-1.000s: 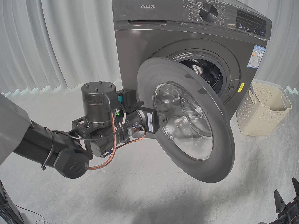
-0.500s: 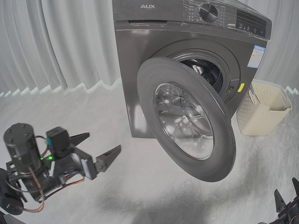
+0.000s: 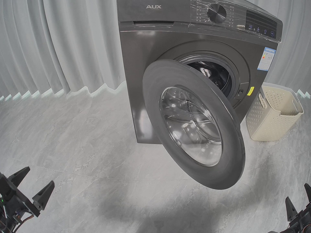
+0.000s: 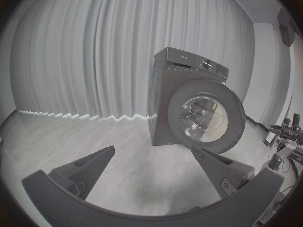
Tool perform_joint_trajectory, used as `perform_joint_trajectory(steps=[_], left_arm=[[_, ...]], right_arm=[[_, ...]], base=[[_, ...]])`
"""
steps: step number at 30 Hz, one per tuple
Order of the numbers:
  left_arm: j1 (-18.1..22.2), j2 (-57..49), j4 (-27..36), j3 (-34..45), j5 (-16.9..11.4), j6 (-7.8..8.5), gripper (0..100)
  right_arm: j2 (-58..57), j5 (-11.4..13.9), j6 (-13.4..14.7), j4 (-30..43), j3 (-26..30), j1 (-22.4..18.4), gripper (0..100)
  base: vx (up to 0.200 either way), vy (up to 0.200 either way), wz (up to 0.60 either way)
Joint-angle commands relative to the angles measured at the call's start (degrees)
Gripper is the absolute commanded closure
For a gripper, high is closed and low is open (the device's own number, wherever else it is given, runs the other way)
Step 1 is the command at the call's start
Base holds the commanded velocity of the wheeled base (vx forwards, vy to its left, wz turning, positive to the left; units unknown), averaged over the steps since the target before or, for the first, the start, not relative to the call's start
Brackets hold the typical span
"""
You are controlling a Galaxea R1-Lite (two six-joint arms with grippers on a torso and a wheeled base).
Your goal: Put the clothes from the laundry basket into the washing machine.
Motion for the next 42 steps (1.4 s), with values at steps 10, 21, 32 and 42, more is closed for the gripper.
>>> perform_joint_trajectory(steps=[10,21,32,42], left_arm=[[21.73,-36.02,20.2,6.03,-5.39,-2.6,0],[21.38,-37.34,24.15,6.03,-9.87,4.08,0],[21.64,-37.34,24.15,6.03,-8.55,3.46,0],[21.47,-37.34,24.15,6.03,-8.9,3.9,0]], right_arm=[[-0.05,1.53,4.09,-2.98,-14.81,0.29,0],[18.41,25.17,1.55,5.37,-19.03,3.63,0],[40.38,29.66,-12.08,0.45,-18.68,12.07,0],[55.41,27.99,6.55,-20.29,-21.58,24.9,0]], base=[[0.0,0.0,0.0],[0.0,0.0,0.0],[0.0,-0.109,0.0],[0.0,-0.12,0.0]])
